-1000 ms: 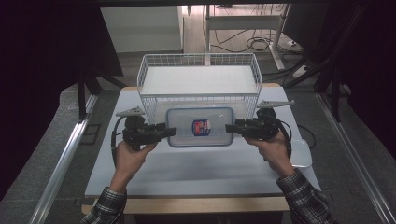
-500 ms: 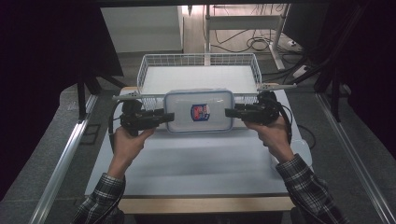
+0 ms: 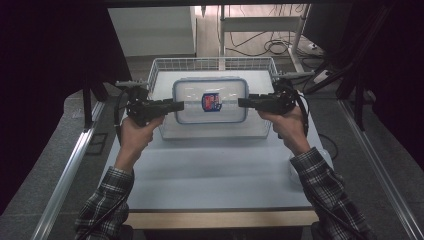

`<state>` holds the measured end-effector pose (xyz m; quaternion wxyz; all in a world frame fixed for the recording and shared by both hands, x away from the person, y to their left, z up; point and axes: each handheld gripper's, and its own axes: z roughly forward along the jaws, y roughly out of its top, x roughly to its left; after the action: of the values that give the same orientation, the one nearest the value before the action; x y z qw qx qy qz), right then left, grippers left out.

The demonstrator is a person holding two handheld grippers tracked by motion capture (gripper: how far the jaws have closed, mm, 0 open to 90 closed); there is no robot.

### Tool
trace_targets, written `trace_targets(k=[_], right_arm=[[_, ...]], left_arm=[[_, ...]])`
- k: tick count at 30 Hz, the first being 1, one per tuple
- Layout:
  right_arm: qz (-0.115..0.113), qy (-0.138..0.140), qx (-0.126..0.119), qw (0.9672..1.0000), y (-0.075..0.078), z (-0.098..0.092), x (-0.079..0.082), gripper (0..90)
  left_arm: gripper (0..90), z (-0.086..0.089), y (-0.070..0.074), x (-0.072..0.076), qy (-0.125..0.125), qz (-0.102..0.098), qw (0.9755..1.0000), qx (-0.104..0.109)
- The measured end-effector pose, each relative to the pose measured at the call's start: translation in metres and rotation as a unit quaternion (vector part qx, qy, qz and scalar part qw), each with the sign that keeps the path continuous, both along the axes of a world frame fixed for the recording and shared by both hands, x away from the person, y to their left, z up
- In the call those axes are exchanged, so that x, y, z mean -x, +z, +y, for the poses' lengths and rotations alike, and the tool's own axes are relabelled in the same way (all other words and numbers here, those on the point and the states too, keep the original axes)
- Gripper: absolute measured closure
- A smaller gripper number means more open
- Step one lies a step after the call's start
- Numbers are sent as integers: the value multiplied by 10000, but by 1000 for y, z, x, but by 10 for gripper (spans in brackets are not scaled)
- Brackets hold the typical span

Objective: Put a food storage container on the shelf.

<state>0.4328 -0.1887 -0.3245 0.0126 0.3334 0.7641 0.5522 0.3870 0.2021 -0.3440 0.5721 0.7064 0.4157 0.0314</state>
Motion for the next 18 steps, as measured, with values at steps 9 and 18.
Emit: trace_targets(k=[9, 18], right_arm=[[-33, -141, -45, 9999, 14, 1, -24, 493], [-2, -228, -106, 9997, 21, 2, -42, 492]], left_arm=[[526, -3, 16, -23, 80, 15, 10000, -20], [523, -3, 24, -40, 120, 30, 9999, -18]])
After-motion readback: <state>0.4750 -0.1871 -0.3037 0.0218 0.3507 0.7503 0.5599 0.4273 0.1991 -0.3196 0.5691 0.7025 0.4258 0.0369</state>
